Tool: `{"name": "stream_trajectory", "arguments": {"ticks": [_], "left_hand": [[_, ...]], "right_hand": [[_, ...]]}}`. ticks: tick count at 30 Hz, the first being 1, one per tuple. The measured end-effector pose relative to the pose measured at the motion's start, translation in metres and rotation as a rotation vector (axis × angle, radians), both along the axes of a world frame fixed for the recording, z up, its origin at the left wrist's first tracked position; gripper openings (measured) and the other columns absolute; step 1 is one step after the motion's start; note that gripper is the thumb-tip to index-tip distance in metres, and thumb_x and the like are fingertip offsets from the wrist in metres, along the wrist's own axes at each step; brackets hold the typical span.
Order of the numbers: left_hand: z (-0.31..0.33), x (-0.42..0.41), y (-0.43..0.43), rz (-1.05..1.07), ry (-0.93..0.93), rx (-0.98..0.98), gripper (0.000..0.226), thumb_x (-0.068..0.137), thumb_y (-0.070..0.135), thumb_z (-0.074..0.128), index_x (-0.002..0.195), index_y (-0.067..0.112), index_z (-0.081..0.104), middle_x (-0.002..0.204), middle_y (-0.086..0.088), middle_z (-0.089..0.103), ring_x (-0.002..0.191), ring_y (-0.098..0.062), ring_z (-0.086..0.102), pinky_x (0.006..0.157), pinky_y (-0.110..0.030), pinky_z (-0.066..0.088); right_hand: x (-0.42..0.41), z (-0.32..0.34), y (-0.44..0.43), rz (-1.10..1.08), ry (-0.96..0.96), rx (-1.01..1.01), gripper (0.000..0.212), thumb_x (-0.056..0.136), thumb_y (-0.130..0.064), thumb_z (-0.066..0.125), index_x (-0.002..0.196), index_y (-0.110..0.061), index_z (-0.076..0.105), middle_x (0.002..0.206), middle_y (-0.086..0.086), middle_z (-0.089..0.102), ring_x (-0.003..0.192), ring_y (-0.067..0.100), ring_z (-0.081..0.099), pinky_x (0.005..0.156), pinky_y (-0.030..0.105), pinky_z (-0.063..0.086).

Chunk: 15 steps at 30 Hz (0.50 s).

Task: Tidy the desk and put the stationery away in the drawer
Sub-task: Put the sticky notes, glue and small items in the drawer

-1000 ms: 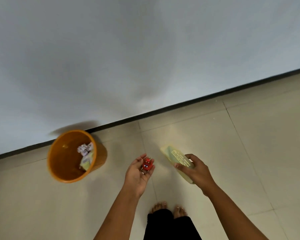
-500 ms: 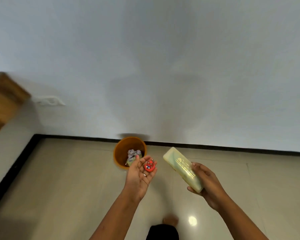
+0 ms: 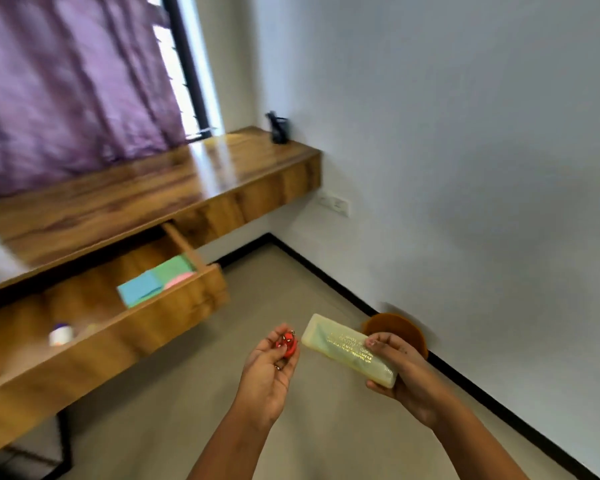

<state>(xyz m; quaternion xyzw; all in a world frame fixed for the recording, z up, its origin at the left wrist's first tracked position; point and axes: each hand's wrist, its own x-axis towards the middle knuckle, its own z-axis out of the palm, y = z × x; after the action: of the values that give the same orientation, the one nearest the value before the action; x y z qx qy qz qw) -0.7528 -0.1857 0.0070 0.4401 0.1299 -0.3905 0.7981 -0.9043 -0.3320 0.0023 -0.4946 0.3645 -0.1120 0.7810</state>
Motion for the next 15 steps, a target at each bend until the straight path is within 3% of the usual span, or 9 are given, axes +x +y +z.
{"name": "stream_trajectory", "arguments": {"ticks": [4,7,9,12,15], "left_hand": [[0.016,0.065,0.084,0.235,-0.040,0.012,0.033,0.093,-0.014,0.037,0.108,0.001,0.061,0.100,-0.013,0.064,0.098,-0.021,0.059,0.098,-0.036,0.045],[0.018,0.117,0.140,0.359,-0.034,0.011,0.030,0.093,-0.012,0.040,0.101,0.003,0.064,0.105,-0.014,0.065,0.104,-0.024,0.059,0.101,-0.037,0.044],[0.013,0.153,0.173,0.416,-0.024,0.025,0.030,0.094,-0.011,0.039,0.102,0.003,0.065,0.107,-0.014,0.065,0.103,-0.024,0.060,0.099,-0.037,0.046],[0.007,0.214,0.230,0.499,-0.028,0.030,0.030,0.094,-0.011,0.039,0.102,0.002,0.065,0.109,-0.015,0.065,0.096,-0.022,0.062,0.083,-0.032,0.058],[0.002,0.274,0.291,0.580,-0.037,0.083,0.026,0.094,-0.008,0.041,0.099,0.002,0.064,0.106,-0.015,0.064,0.095,-0.021,0.063,0.079,-0.032,0.058]], "right_hand": [[0.098,0.013,0.050,0.144,0.002,-0.023,0.012,0.083,-0.025,0.069,0.091,-0.017,0.064,0.092,0.005,0.064,0.079,0.017,0.063,0.060,0.029,0.056],[0.179,0.016,0.093,0.226,-0.004,-0.021,0.019,0.084,-0.026,0.069,0.100,-0.016,0.064,0.096,0.006,0.065,0.080,0.016,0.063,0.060,0.028,0.056],[0.230,0.016,0.122,0.242,-0.013,-0.018,0.017,0.086,-0.025,0.067,0.100,-0.016,0.064,0.093,0.004,0.066,0.079,0.015,0.063,0.059,0.027,0.056],[0.311,0.010,0.172,0.285,-0.021,-0.039,0.011,0.088,-0.022,0.065,0.097,-0.016,0.063,0.087,0.003,0.067,0.073,0.012,0.063,0.057,0.025,0.056],[0.390,0.004,0.221,0.360,-0.025,-0.064,0.015,0.087,-0.020,0.066,0.099,-0.013,0.063,0.096,0.009,0.068,0.076,0.016,0.066,0.054,0.025,0.057]]}}
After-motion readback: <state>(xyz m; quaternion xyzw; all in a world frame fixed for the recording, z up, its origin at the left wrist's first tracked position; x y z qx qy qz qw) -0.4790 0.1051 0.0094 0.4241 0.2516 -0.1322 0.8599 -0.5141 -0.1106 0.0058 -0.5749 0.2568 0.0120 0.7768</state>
